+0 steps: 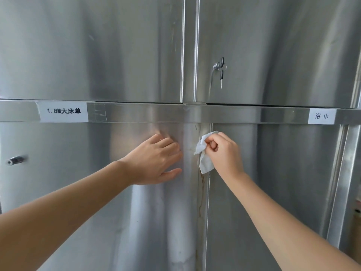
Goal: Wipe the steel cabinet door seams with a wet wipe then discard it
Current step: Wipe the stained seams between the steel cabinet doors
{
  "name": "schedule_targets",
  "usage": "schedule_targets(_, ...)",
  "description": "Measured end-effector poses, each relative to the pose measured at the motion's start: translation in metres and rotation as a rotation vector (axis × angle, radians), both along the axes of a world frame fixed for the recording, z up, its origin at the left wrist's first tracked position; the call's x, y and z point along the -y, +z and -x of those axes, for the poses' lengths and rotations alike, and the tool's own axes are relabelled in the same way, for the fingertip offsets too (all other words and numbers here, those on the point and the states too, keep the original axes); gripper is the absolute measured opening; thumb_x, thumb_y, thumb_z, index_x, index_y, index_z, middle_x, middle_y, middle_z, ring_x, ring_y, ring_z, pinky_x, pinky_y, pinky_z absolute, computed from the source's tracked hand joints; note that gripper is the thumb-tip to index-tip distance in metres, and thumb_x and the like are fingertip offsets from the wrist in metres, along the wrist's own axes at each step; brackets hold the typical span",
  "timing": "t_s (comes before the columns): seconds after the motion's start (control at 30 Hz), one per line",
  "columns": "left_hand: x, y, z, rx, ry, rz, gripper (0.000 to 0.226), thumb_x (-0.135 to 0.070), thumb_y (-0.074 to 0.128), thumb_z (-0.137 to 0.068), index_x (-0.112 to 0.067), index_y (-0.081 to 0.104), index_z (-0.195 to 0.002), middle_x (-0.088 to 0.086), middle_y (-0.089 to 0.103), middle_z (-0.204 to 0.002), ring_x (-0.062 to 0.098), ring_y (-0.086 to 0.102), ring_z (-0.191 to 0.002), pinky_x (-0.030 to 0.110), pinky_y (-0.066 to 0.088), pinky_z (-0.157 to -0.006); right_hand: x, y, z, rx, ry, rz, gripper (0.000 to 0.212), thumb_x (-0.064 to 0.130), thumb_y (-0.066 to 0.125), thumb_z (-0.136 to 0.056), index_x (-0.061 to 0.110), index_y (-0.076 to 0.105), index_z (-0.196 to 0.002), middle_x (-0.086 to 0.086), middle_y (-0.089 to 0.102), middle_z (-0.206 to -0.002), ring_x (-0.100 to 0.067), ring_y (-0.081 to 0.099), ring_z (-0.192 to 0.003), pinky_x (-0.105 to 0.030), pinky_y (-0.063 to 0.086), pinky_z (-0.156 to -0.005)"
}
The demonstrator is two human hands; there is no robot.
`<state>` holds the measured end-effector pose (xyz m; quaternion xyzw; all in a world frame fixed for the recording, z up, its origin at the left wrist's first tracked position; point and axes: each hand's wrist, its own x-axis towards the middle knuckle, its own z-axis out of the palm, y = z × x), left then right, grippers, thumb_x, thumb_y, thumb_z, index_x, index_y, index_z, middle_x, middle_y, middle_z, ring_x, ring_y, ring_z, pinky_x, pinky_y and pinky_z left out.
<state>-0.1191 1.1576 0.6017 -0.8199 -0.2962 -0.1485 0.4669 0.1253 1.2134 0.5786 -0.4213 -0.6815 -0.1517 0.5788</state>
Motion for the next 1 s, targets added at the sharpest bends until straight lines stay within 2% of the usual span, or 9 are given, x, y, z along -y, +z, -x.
schedule_targets(0.1,-0.003,-0.001,0.002,-0.008,-0.003,0.011,0.048,-0.051,0.039,-0.103,-0.013,0.063,-0.117,0.005,0.063,-0.115,0.029,0.055,-0.099,0.047,0.047,-0.088,0.0,0.009,0.001,-0.017,-0.033,-0.001,0.017,0.003,0.067,-0.075,0.018,0.063,-0.071,0.009,0.045,-0.067,-0.015,0.042,-0.058,-0.026,0.034,-0.051)
schedule_targets(0.27,-0.005,-0.007,0.004,0.016,0.017,0.012,0.048,-0.051,0.04,-0.1,-0.015,0.063,-0.122,0.005,0.062,-0.118,0.029,0.054,-0.102,0.046,0.045,-0.092,0.002,-0.005,0.005,-0.064,-0.074,0.103,0.026,0.003,0.066,-0.073,0.018,0.051,-0.06,0.005,0.04,-0.058,-0.023,0.043,-0.056,-0.028,0.025,-0.047)
schedule_targets(0.47,0.003,-0.016,-0.003,0.053,0.042,0.028,0.049,-0.053,0.035,-0.102,-0.015,0.062,-0.118,0.006,0.06,-0.117,0.03,0.055,-0.101,0.046,0.046,-0.09,0.016,-0.051,0.005,-0.023,-0.056,0.192,0.041,0.002,0.069,-0.074,0.028,0.041,-0.059,0.013,0.035,-0.052,-0.018,0.035,-0.054,-0.02,0.019,-0.045)
schedule_targets(0.57,0.011,-0.025,-0.01,0.078,0.031,0.054,0.054,-0.054,0.029,-0.103,-0.016,0.064,-0.114,0.006,0.063,-0.112,0.029,0.057,-0.093,0.045,0.047,-0.084,0.022,-0.048,0.006,-0.001,-0.061,0.24,0.037,0.0,0.064,-0.074,0.028,0.044,-0.059,0.012,0.036,-0.053,-0.019,0.036,-0.056,-0.024,0.02,-0.046)
schedule_targets(0.63,0.016,-0.032,-0.015,0.085,0.019,0.084,0.057,-0.055,0.025,-0.103,-0.016,0.065,-0.11,0.005,0.065,-0.108,0.029,0.057,-0.089,0.044,0.046,-0.081,0.022,-0.032,0.007,-0.009,-0.071,0.199,0.034,-0.002,0.06,-0.072,0.027,0.047,-0.058,0.01,0.037,-0.054,-0.021,0.037,-0.057,-0.027,0.021,-0.051)
schedule_targets(0.77,0.017,-0.047,-0.017,0.039,-0.016,0.09,0.054,-0.054,0.027,-0.104,-0.015,0.066,-0.107,0.004,0.065,-0.102,0.028,0.057,-0.087,0.04,0.043,-0.079,0.011,0.0,0.008,-0.053,-0.08,0.168,0.021,0.002,0.059,-0.074,0.018,0.057,-0.06,0.01,0.034,-0.049,-0.02,0.038,-0.057,-0.027,0.024,-0.053)
schedule_targets(0.9,0.014,-0.06,-0.015,0.01,-0.02,0.094,0.052,-0.053,0.03,-0.104,-0.015,0.065,-0.107,0.004,0.065,-0.101,0.028,0.056,-0.087,0.039,0.043,-0.078,0.01,-0.023,0.009,-0.085,-0.096,0.136,0.02,0.004,0.065,-0.075,0.016,0.056,-0.061,0.009,0.037,-0.05,-0.02,0.038,-0.055,-0.027,0.024,-0.051)
schedule_targets(1.0,0.011,-0.061,-0.014,0.02,-0.012,0.112,0.054,-0.053,0.027,-0.105,-0.015,0.065,-0.106,0.004,0.065,-0.101,0.028,0.056,-0.087,0.04,0.043,-0.078,0.012,-0.052,0.007,-0.069,-0.097,0.211,0.019,0.006,0.067,-0.076,0.016,0.057,-0.063,0.008,0.04,-0.052,-0.023,0.04,-0.056,-0.028,0.024,-0.05)
